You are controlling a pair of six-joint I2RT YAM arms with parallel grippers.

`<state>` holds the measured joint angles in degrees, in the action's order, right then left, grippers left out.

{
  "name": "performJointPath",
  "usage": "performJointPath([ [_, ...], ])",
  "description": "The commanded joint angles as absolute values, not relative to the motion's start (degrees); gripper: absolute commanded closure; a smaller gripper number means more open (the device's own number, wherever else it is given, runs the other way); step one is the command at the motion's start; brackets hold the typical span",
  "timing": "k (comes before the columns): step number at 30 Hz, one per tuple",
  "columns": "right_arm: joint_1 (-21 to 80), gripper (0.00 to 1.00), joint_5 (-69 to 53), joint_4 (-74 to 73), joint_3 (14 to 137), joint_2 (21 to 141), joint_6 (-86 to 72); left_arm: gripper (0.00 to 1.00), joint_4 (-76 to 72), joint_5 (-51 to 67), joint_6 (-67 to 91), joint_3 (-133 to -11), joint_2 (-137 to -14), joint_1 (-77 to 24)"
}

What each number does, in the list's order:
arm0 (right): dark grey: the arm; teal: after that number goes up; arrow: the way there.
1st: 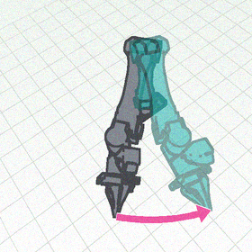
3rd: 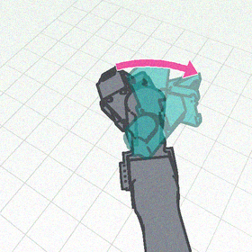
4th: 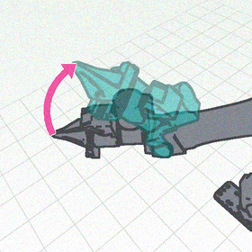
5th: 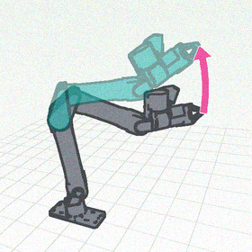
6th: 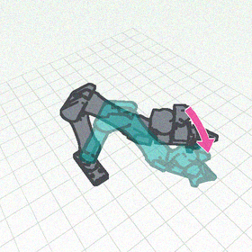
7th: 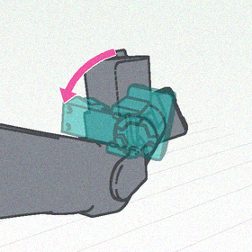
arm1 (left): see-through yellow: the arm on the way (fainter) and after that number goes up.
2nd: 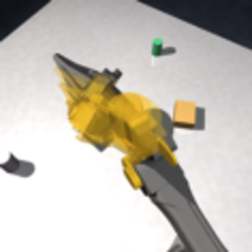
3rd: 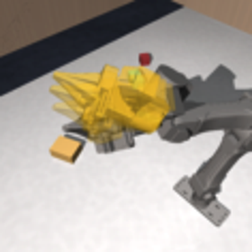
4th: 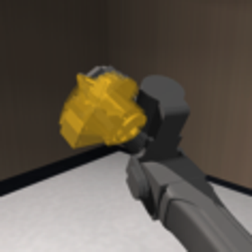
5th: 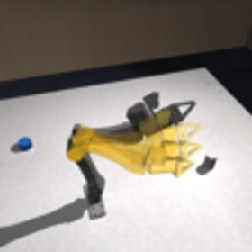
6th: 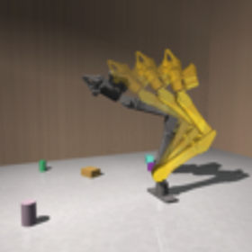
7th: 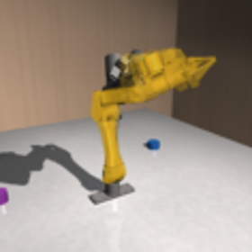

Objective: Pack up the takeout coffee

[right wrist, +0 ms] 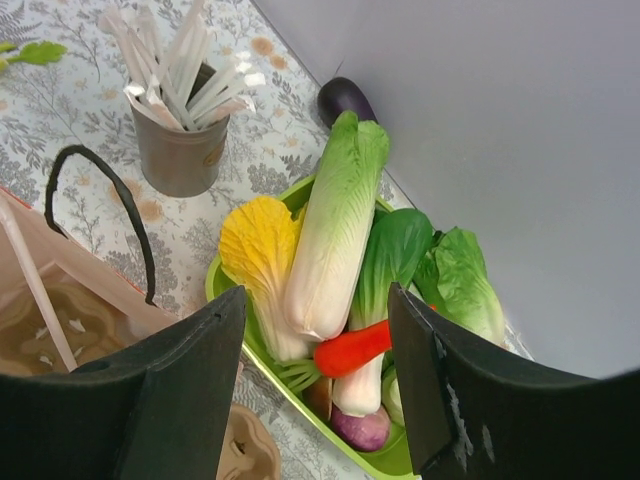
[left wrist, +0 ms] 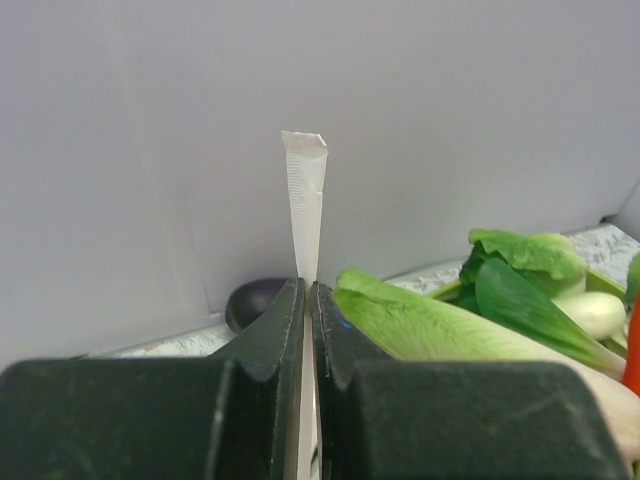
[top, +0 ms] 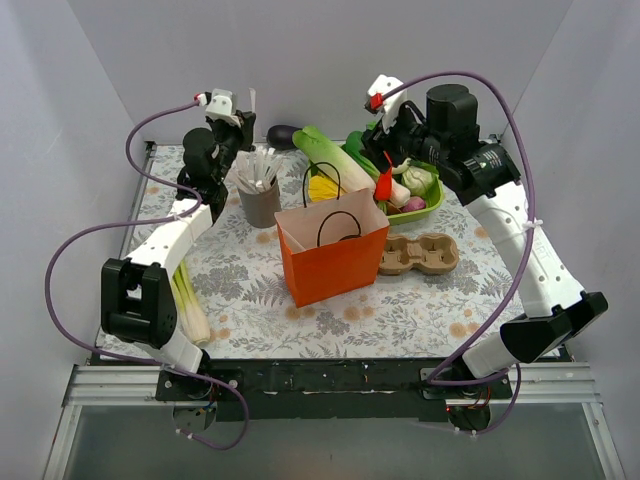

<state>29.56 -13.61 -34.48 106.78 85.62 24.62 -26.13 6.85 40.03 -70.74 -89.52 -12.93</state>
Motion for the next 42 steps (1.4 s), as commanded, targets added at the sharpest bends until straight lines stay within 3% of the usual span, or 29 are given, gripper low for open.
performJointPath([
  [1,28.5,0.34,-13.3,-31.8,105.6,84.4,24.5,1.00,-33.0,6.2,38.8,-73.3,-90.6,-11.5],
  [16,27.9,0.34,-14.3,-32.6,107.3,87.5,24.1,0.98,-38.4,10.5,42.1,-55.6,-87.3,-11.4],
  [17,27.9,0.34,-14.4,-32.5,107.3,87.5,24.1,0.93,-37.9,10.5,42.1,-55.4,-86.8,-11.4],
  [18,27.9,0.34,-14.7,-32.5,107.4,87.6,24.1,0.74,-36.1,10.5,42.1,-55.3,-85.6,-11.4],
  [21,27.9,0.34,-14.8,-32.6,107.8,87.7,24.1,0.52,-31.8,11.2,42.1,-55.1,-82.3,-11.3],
  [26,27.6,0.32,-14.5,-34.2,108.6,87.6,22.9,0.34,-23.2,12.7,42.8,-58.6,-76.2,-10.8],
  [27,27.4,0.27,-13.1,-35.1,109.2,88.3,21.9,0.30,-19.9,12.7,43.2,-59.8,-75.2,-10.7],
  [28,27.1,0.25,-12.2,-36.2,110.3,88.9,20.8,0.18,-18.1,12.7,43.5,-60.9,-73.8,-10.6],
  [30,26.1,0.19,-10.2,-40.6,115.5,91.7,16.7,0.02,-12.3,12.6,43.3,-65.8,-72.8,-10.5],
  [35,25.0,0.11,4.6,-42.5,121.3,95.3,8.9,0.02,-2.3,8.6,41.5,-75.2,-71.1,-10.5],
  [36,25.0,0.05,8.6,-42.2,121.2,95.4,7.1,0.02,-0.4,7.7,40.9,-78.1,-71.1,-10.5],
  [42,25.0,0.04,13.4,-42.5,120.4,95.0,3.6,0.02,7.0,6.7,36.5,-84.4,-71.5,-9.5],
])
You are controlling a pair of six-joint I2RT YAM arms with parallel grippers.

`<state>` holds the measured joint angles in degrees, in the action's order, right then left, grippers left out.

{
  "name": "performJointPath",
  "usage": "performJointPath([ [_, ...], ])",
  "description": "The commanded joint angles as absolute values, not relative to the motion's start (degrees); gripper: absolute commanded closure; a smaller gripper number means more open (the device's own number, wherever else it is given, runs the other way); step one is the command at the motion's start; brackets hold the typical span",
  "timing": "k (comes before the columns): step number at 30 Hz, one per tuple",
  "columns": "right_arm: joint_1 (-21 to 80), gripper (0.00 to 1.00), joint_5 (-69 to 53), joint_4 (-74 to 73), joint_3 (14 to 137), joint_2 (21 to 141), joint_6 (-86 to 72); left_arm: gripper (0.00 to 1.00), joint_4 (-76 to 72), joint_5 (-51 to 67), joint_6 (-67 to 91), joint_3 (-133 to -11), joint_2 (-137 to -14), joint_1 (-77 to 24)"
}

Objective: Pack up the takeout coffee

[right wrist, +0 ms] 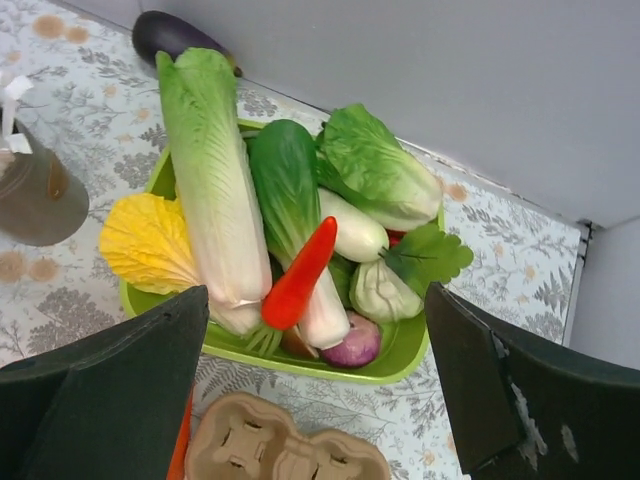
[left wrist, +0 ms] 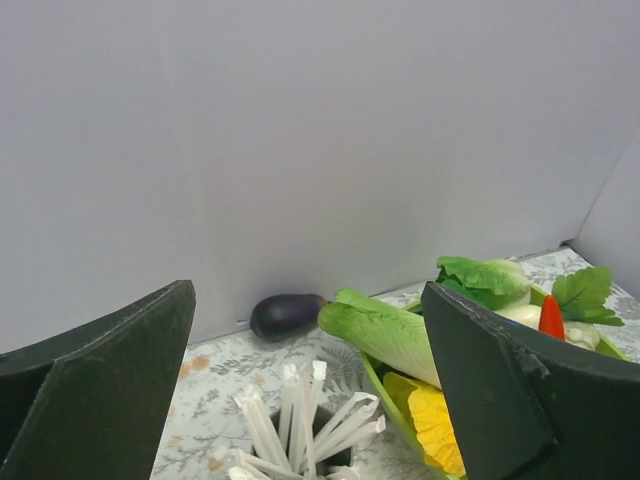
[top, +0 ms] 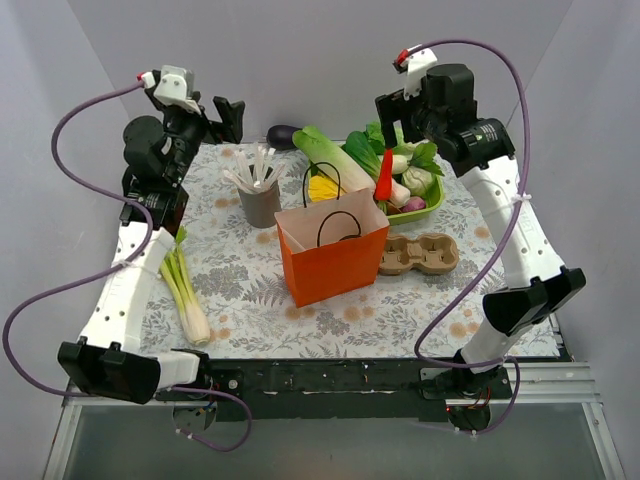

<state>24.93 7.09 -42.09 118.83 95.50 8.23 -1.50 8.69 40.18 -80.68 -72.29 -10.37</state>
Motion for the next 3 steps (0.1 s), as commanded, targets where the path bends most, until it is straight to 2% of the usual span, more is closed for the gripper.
performJointPath([
  [1,25.0,0.03,14.2,-44.1,122.6,95.4,2.1,0.02,7.3,6.6,36.2,-85.6,-71.8,-9.4],
  [3,24.9,0.02,17.9,-43.9,124.0,96.0,1.9,0.02,7.6,6.6,35.8,-86.9,-72.8,-9.1],
])
